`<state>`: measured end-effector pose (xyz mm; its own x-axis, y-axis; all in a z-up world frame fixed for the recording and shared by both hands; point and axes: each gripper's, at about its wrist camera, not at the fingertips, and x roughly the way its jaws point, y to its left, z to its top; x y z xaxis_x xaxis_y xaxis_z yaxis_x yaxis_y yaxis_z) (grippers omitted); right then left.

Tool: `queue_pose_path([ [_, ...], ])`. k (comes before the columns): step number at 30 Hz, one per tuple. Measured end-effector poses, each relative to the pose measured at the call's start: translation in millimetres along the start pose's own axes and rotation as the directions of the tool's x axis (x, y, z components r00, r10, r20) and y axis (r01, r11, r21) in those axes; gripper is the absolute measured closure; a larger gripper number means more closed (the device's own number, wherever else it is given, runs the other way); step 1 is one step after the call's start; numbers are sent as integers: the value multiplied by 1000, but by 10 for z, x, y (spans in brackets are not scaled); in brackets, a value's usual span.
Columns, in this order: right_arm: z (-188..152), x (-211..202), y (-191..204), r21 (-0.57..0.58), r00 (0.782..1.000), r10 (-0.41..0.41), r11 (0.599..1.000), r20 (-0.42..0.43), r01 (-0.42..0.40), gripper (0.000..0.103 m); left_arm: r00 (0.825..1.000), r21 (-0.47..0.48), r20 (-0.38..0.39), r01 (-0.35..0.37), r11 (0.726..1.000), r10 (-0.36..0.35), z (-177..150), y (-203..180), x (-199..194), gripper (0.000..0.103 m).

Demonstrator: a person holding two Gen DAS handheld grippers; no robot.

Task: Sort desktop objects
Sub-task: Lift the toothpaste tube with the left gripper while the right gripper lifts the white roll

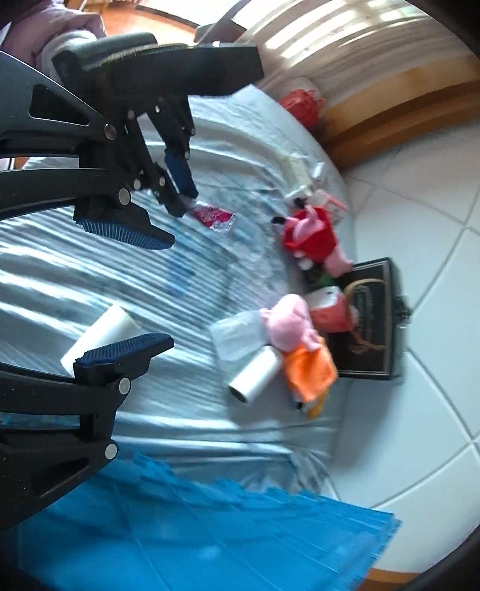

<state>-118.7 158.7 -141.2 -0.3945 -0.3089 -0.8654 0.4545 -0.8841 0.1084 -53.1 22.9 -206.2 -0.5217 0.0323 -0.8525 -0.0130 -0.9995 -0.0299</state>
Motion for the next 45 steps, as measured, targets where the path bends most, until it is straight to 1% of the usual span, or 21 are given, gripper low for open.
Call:
queue_pose_path([
  [4, -354, 431, -109, -70, 992, -65, 996, -112, 58, 55, 999, -15, -49, 1, 1000, -2, -206, -113, 134, 85],
  [6, -436, 568, -161, -119, 983, -119, 988, -140, 102, 53, 998, -16, -66, -2, 1000, 1, -276, -187, 197, 85],
  [9, -538, 760, -202, -209, 966, -206, 963, -156, 171, 51, 997, -34, -82, -3, 999, 0, -325, -272, 268, 85],
  [12, -574, 866, -168, -304, 951, -285, 922, -120, 238, 48, 997, -70, -81, -8, 997, 3, -341, -309, 320, 85],
  [14, -574, 945, -172, -345, 937, -334, 896, -105, 281, 48, 997, -88, -79, -14, 996, 7, -337, -323, 357, 85],
  [15, -572, 962, -188, -347, 934, -343, 892, -101, 290, 51, 997, -97, -79, -16, 995, 9, -336, -332, 372, 85],
  [18, -527, 971, -249, -336, 941, -321, 903, -109, 269, 51, 997, -117, -79, -15, 993, 6, -352, -359, 402, 86],
  [22, -520, 1011, -252, -338, 939, -329, 899, -99, 279, 51, 997, -111, -79, -20, 994, 11, -357, -418, 417, 85],
  [24, -497, 1004, -256, -314, 944, -314, 911, -102, 269, 54, 997, -101, -73, -26, 995, 19, -348, -439, 403, 85],
  [25, -494, 957, -246, -291, 952, -290, 923, -100, 251, 57, 997, -98, -69, -30, 995, 23, -337, -440, 390, 85],
  [30, -427, 701, -129, -220, 979, -199, 958, -46, 184, 61, 998, -90, -36, -54, 994, 51, -244, -346, 268, 86],
  [32, -352, 539, -59, -207, 987, -161, 966, -9, 156, 68, 998, -88, -4, -66, 994, 65, -169, -290, 157, 85],
  [33, -301, 449, -22, -200, 989, -146, 969, 16, 146, 92, 997, -84, 18, -71, 994, 73, -115, -267, 86, 85],
  [34, -242, 338, 25, -196, 990, -129, 971, 49, 136, 101, 996, -78, 41, -79, 994, 83, -55, -249, 5, 85],
  [35, -166, 233, 85, -199, 989, -124, 970, 78, 137, 101, 994, -74, 57, -87, 993, 91, 2, -228, -53, 85],
  [38, -1, 96, 104, -155, 989, -108, 980, 101, 123, 101, 992, -75, 80, -92, 993, 97, 108, -126, -158, 85],
  [41, -23, 186, -34, -99, 992, -123, 987, 39, 126, 96, 994, -78, 49, -90, 993, 94, 58, -45, -90, 85],
  [42, -78, 247, -86, -82, 991, -130, 988, 11, 131, 90, 996, -82, 31, -78, 994, 81, 15, -37, -43, 85],
  [43, -153, 329, -140, -58, 991, -135, 989, -23, 134, 79, 998, -80, 9, -66, 995, 67, -34, -40, 24, 85],
  [44, -232, 418, -185, -30, 990, -123, 992, -68, 121, 72, 998, -75, -10, -54, 996, 54, -72, -60, 86, 85],
  [45, -313, 496, -209, -10, 990, -109, 994, -95, 109, 58, 999, -68, -32, -42, 997, 40, -109, -87, 157, 85],
])
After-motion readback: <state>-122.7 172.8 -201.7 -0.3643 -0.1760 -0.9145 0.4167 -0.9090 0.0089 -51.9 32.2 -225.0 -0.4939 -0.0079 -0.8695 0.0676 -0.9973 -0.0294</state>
